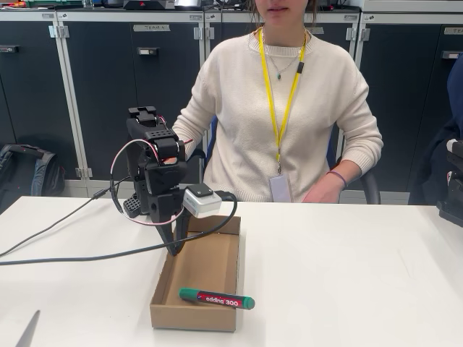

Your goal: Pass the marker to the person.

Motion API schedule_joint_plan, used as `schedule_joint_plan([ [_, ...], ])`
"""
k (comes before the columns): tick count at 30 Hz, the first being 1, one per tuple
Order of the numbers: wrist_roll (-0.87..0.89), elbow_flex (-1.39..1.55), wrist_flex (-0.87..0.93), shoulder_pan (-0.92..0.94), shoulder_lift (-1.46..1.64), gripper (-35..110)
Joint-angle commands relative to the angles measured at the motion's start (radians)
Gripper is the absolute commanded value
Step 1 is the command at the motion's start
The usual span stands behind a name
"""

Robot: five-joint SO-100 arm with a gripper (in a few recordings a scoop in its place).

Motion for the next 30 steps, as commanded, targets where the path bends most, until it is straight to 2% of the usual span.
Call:
schedule_joint_plan([
  [1,-0.009,0.023,0.003,-0.041,0.101,-5],
  [8,-0.002,0.035,-0.126,0.009,0.046,-4],
  [13,-0.035,-0.092,-0.186,0.084,-0.094,-4],
  [20,-0.014,-0.302,-0.179,0.140,-0.267,-4],
  [30,0.092,-0.477,-0.133,0.046,-0.345,-4],
])
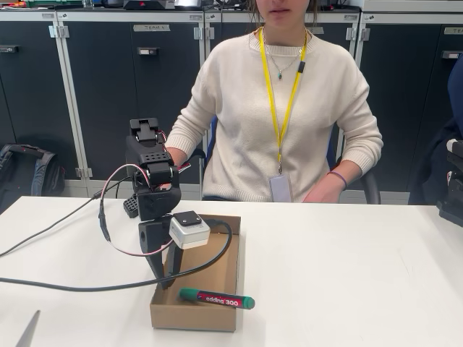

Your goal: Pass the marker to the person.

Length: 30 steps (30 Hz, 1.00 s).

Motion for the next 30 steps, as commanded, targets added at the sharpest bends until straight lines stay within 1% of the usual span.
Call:
schedule_joint_plan([
  [1,0.005,-0.067,-0.005,-0.054,0.021,-4],
  [6,-0.012,-0.043,-0.012,-0.123,0.044,-4],
  [11,-0.048,-0.011,-0.071,-0.170,0.049,-4],
  [23,-0.077,-0.003,-0.095,-0.175,0.023,-2],
  [25,-0.072,0.014,-0.110,-0.169,0.028,0],
  [29,-0.064,0.031,-0.120,-0.166,0.034,20],
  [30,-0.064,0.034,-0.115,-0.167,0.037,22],
])
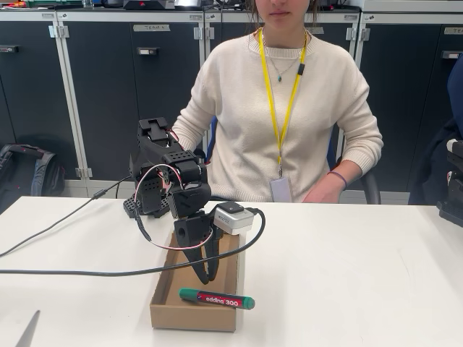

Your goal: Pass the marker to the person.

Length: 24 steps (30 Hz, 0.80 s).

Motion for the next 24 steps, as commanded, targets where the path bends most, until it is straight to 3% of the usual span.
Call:
schedule_joint_plan([
  [1,0.003,0.000,-0.012,-0.015,0.041,22],
  [24,-0.003,-0.029,-0.006,0.072,0.018,26],
])
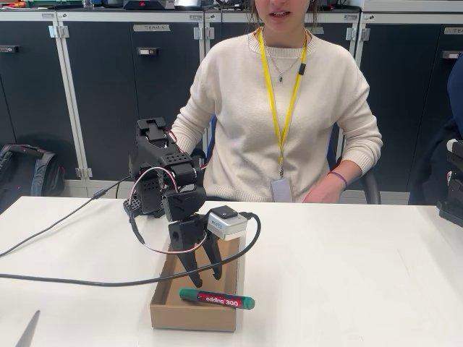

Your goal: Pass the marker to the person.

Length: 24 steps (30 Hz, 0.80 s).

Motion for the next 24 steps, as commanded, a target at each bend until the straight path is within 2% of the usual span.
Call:
schedule_joint_plan([
  [1,-0.003,-0.061,-0.005,0.018,0.018,26],
  [24,0.023,-0.153,-0.049,0.014,-0.132,26],
])
